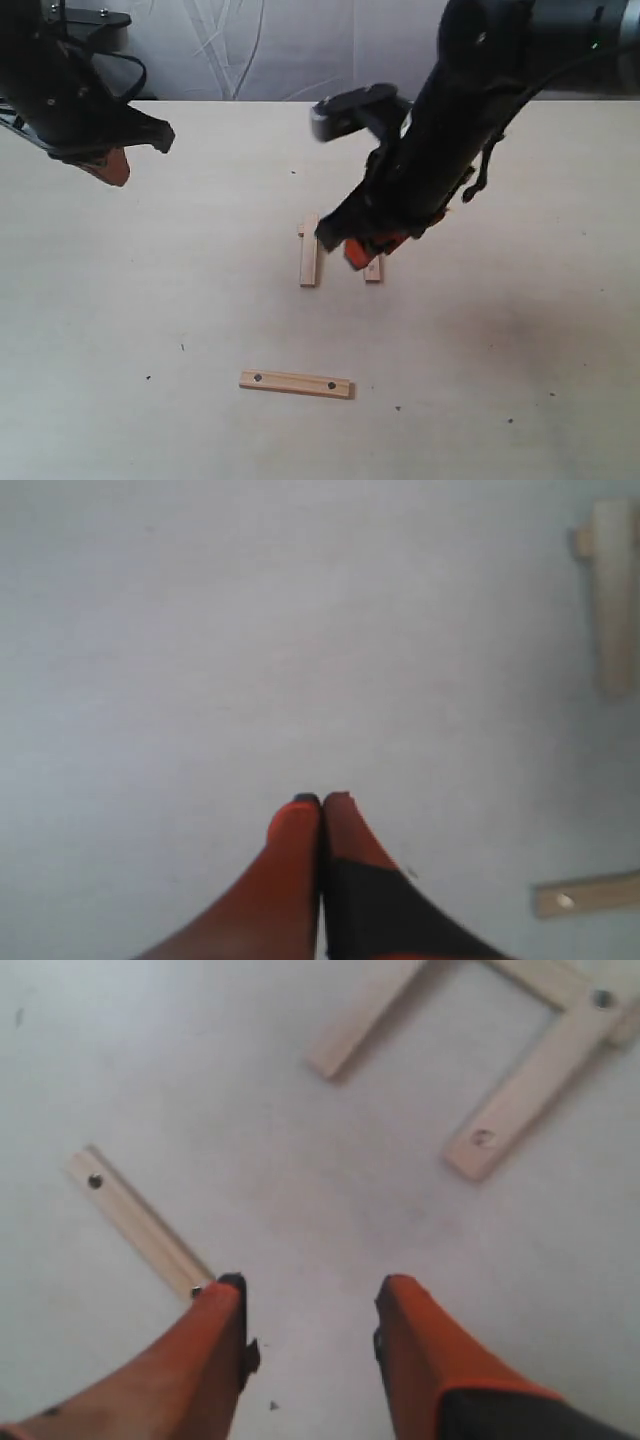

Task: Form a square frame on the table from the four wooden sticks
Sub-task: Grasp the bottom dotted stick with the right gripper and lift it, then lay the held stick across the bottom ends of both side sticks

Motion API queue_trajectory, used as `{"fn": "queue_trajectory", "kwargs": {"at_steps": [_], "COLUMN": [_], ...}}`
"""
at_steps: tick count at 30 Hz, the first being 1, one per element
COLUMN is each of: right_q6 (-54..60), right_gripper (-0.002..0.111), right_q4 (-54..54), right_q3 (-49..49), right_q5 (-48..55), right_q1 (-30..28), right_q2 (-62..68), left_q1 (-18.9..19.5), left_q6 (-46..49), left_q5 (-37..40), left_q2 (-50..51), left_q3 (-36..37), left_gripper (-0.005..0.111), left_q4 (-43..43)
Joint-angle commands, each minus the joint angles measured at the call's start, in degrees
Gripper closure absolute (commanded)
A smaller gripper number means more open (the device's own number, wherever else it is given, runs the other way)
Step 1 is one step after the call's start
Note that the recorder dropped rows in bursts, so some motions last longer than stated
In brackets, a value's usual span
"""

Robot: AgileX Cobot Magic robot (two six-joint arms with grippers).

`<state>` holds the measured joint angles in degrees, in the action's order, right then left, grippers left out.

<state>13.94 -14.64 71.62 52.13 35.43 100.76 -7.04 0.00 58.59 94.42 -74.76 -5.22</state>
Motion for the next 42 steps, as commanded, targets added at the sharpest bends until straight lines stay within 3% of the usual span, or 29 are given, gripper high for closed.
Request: {"fn": "queue_trajectory", "kwargs": {"at_steps": [1, 5, 9, 14, 28, 31, 32, 33, 37, 42], "right_q6": [4.72, 5.64, 6.26, 8.10, 14.89, 15.00, 15.00, 15.00, 14.61, 9.37], "right_gripper": [0.066, 0.066, 0.066, 0.066, 0.066, 0.079, 0.088, 0.107, 0.109, 0.109], "right_q4": [-0.28, 3.01, 5.58, 5.59, 3.62, 3.62, 3.62, 3.31, 2.86, 4.07], "right_q3": [-0.97, 1.21, 1.61, 1.61, 1.61, 1.61, 1.61, 1.61, 3.46, 10.45], "right_q5": [-1.35, -1.55, -1.70, -4.14, -6.31, -6.20, -6.20, -6.04, -2.32, -0.35], "right_q1": [7.54, 13.82, 16.60, 17.24, 17.24, 17.24, 17.24, 17.24, 16.25, 7.14], "right_q2": [2.30, 7.53, 12.28, 15.07, 17.77, 17.71, 17.71, 17.71, 15.30, 11.01], "left_q1": [3.35, 3.50, 3.50, 3.50, 3.50, 3.50, 3.50, 3.50, 3.50, 3.50], "left_q6": [13.76, 14.74, 14.74, 14.74, 14.74, 14.74, 14.74, 14.74, 14.74, 14.74], "left_q5": [1.27, -0.61, -5.58, -10.00, -12.40, -12.86, -12.99, -13.39, -13.65, -14.61], "left_q2": [-0.82, -0.82, -0.82, -0.82, -0.82, -0.82, -0.82, -0.82, -0.82, -0.82], "left_q3": [1.32, 4.99, 8.59, 11.28, 11.41, 11.41, 11.41, 11.41, 11.41, 11.41], "left_gripper": [0.107, 0.107, 0.107, 0.107, 0.107, 0.107, 0.107, 0.107, 0.107, 0.107], "left_q4": [-17.00, -15.01, -14.23, -16.26, -16.65, -16.76, -16.88, -17.00, -17.00, -17.74]}}
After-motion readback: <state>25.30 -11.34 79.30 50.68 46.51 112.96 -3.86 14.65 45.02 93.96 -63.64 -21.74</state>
